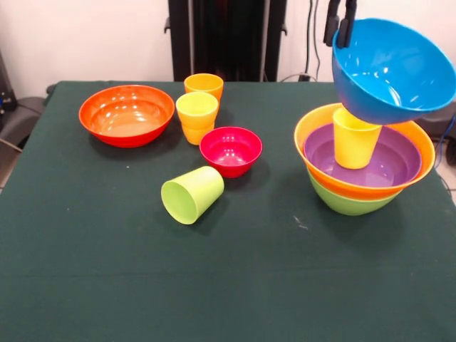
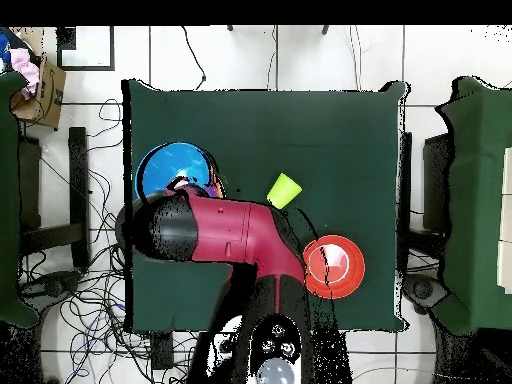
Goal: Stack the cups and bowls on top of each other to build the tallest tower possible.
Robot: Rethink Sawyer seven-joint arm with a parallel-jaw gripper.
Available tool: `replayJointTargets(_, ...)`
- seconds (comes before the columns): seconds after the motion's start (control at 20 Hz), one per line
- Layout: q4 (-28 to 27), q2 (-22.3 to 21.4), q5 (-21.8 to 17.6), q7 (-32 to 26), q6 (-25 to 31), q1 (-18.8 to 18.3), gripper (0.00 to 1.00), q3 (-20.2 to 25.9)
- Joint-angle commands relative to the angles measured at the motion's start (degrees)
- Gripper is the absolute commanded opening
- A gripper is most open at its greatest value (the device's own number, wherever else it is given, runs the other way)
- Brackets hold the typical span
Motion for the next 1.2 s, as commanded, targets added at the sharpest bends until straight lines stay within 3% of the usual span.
replayJointTargets(0.05,7.58,0.76,-4.0,-1.85,-1.51,0.45,0.0,4.36)
replayJointTargets(0.65,12.98,2.71,-7.72,1.21,-10.1,1.07,0.0,3.15)
replayJointTargets(1.2,12.75,2.85,-6.16,3.68,-11.4,2.27,0.0,3.35)
